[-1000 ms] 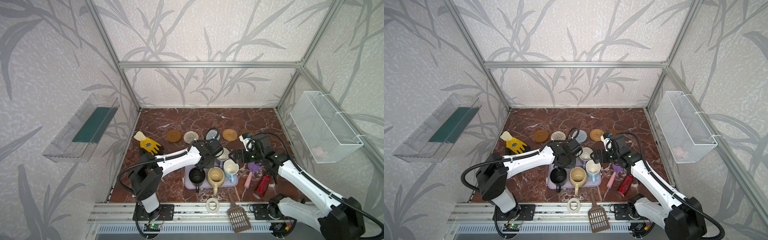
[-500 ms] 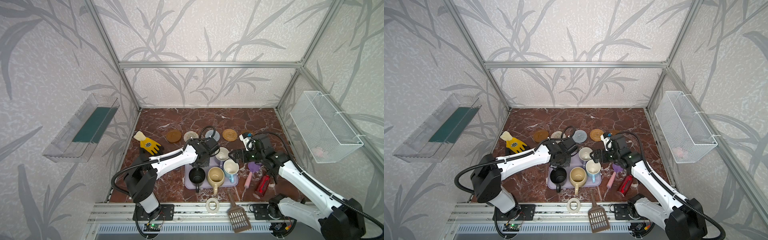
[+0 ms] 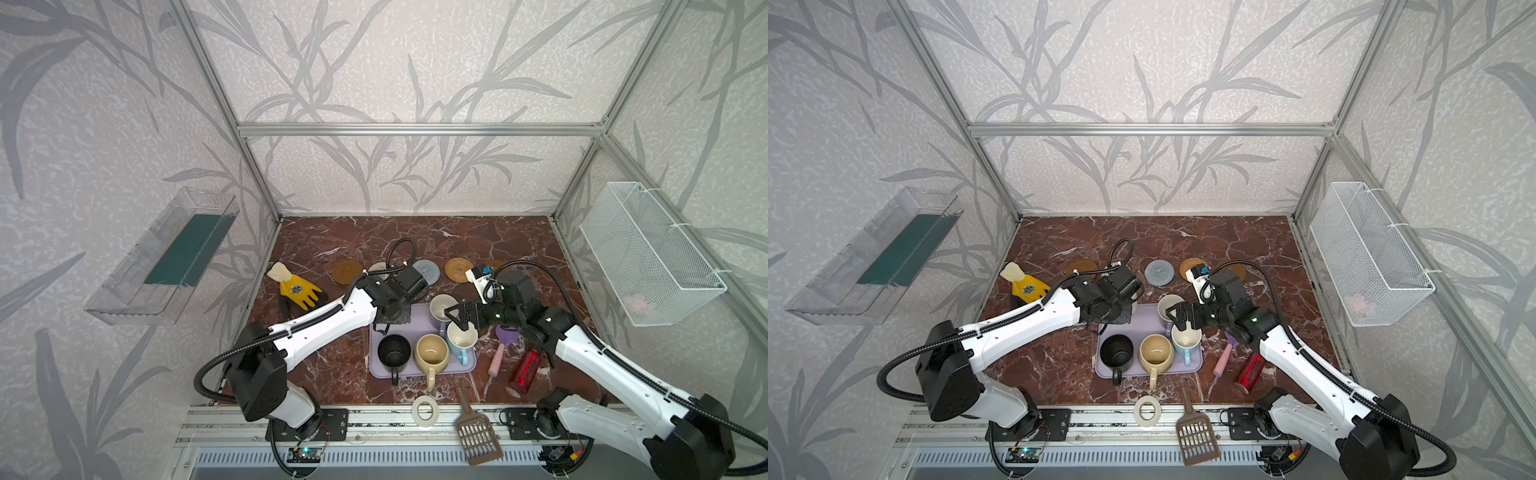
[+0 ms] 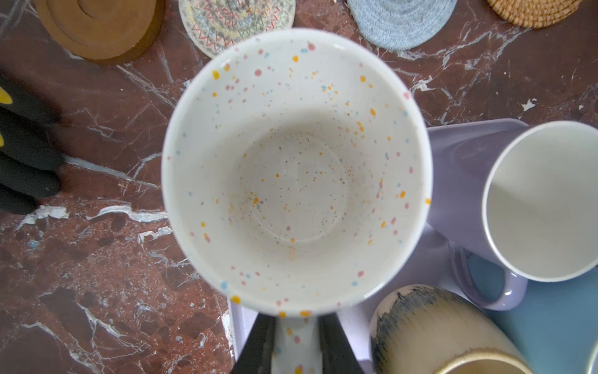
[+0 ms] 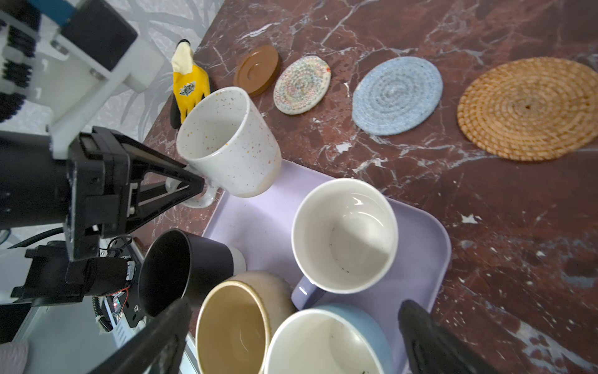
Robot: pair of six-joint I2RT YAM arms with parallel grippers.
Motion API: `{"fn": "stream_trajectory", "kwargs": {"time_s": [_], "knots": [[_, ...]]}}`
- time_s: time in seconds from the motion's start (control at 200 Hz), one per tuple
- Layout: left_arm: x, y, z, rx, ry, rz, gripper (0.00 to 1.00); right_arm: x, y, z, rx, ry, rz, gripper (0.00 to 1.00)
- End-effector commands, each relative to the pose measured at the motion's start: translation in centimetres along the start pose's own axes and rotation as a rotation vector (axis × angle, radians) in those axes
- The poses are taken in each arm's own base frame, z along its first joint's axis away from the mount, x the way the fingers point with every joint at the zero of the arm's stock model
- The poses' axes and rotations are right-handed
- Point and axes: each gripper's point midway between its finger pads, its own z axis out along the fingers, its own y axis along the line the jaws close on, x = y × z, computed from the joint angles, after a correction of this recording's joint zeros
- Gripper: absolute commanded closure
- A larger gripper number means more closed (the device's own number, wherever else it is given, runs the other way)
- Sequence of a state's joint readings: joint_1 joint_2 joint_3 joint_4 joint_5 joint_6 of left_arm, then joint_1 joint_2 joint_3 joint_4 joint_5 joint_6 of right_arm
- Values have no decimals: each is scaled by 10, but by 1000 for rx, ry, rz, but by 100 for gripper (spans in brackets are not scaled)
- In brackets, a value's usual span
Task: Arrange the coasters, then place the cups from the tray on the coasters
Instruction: 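Lift the speckled mug out of the tray toward the coasters with the left gripper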
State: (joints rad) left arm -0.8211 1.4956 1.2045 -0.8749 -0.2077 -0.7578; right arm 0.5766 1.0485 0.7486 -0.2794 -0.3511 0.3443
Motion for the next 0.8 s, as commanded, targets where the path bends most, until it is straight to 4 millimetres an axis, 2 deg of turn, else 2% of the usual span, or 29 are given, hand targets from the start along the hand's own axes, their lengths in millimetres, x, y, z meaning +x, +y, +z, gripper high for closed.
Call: {"fn": "stream_trajectory", "kwargs": {"time_s": [0.0, 0.2, 0.47, 0.645, 0.795], "knots": [[-27, 16, -18, -8, -127, -33, 100, -25, 23, 1, -56, -79, -78, 0], [-43, 30, -15, 51, -171, -58, 100, -35, 42, 19, -96, -74, -88, 0], [-65, 69, -5, -52, -244, -75, 100, -45, 70, 56, -150, -31, -118, 0], [-88, 95, 4, -101, -318, -83, 100, -60, 76, 79, -158, -36, -121, 0], [-104, 107, 12, -87, -362, -77, 100, -75, 79, 101, -163, -30, -105, 1]]}}
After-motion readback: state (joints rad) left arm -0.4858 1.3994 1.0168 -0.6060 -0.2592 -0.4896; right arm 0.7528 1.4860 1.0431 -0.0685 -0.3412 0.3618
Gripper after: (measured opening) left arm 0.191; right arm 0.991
